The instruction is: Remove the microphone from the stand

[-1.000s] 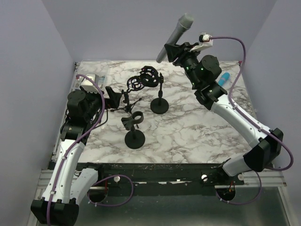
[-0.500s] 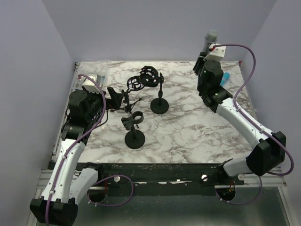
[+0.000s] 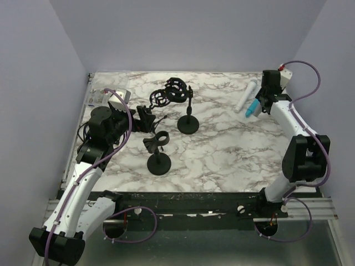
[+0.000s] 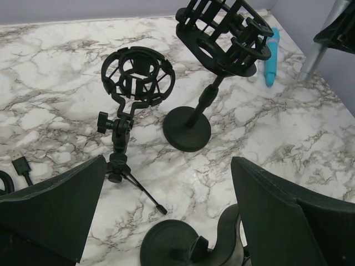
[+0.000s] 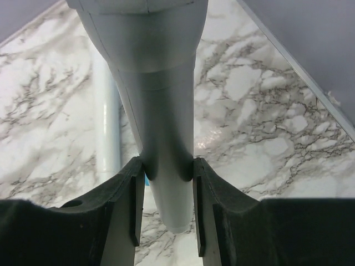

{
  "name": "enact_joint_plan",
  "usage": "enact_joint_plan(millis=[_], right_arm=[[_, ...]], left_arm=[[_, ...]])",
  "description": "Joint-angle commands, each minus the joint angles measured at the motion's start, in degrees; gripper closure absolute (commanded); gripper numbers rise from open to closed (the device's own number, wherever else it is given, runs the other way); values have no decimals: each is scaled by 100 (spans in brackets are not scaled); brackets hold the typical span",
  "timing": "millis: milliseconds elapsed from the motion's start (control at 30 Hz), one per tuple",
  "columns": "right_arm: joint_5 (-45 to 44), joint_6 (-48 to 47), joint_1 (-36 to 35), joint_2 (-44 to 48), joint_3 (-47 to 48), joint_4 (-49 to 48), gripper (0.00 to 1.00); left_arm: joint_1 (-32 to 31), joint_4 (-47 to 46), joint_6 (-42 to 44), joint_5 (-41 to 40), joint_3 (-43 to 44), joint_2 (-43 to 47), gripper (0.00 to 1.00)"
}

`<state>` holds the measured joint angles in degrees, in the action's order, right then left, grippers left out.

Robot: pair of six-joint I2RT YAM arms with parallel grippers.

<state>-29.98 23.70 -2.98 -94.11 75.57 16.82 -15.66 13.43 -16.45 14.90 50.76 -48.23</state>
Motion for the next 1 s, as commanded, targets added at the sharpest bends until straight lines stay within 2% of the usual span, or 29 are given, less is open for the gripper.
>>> enact_joint_plan(millis=[0, 233, 567, 800, 900, 967], right_arm=[[800, 515, 707, -170, -130, 382, 99], [1456, 532, 1134, -822, -191, 270, 99], [1998, 734, 1287, -1885, 165, 17, 99], [2310, 821, 1356, -2296, 298, -129, 99], [2363, 830, 1363, -2331, 296, -196, 96], [2365, 824, 1364, -2348, 307, -197, 88]], left_arm=[[-170, 88, 128, -188, 127, 77, 1], [-236, 104, 148, -247, 127, 141, 1], [-236, 149, 220, -439, 135, 173, 1], [-236, 170, 265, -514, 136, 156, 1], [-227, 172, 265, -523, 144, 132, 1], [-227, 170, 265, -514, 144, 121, 1]])
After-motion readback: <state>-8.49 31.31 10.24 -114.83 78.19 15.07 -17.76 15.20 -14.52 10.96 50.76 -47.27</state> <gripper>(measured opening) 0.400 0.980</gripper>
